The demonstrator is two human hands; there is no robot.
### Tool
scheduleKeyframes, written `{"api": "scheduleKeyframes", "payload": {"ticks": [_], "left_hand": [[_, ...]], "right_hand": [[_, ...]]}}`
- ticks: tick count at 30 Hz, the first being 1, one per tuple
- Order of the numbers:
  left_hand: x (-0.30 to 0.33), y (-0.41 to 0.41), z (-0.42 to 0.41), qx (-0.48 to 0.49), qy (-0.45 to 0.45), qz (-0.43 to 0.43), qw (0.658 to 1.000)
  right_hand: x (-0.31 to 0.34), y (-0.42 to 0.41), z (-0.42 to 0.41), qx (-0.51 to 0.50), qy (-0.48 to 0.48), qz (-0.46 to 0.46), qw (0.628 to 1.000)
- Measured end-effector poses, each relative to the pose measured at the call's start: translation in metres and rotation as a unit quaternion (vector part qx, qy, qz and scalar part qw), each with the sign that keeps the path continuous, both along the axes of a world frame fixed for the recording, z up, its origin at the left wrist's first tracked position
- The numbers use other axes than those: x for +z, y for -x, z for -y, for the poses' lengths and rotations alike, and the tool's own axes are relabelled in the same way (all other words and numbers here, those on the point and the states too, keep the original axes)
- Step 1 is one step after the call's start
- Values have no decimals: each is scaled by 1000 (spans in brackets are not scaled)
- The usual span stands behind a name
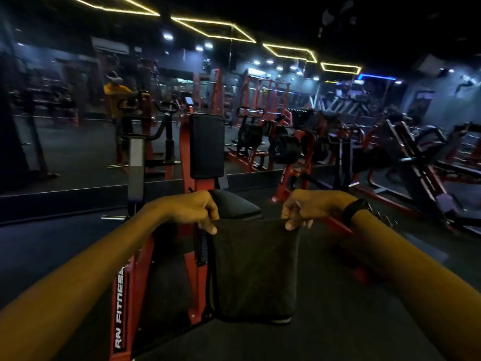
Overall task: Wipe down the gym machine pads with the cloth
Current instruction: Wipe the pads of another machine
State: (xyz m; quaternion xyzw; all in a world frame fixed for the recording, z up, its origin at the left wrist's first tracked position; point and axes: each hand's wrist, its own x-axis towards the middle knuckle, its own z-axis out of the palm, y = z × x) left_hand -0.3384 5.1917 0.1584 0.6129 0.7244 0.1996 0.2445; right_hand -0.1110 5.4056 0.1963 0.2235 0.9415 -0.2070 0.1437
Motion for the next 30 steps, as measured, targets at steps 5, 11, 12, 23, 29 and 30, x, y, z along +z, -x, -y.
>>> {"api": "scheduleKeyframes", "payload": {"ticks": [5,11,12,23,29,30], "left_hand": [[16,47,-71,127,-112,-54,984],[3,85,-135,219,-181,-108,953],[-11,92,-143,211,-140,-88,963],[-120,142,-189,361,-161,5,919],[-179,149,-221,419,-192,-31,887],[-187,154,-225,421,-187,-40,887]], "right_hand": [[13,70,-95,43,-53,-166,984],[-5,134,-173,51,-129,-238,961],[-18,145,-187,50,-114,-204,971],[-132,248,-213,52,13,-170,984],[-230,286,-162,102,-167,-63,979],[-237,287,-160,94,-193,-87,973]]}}
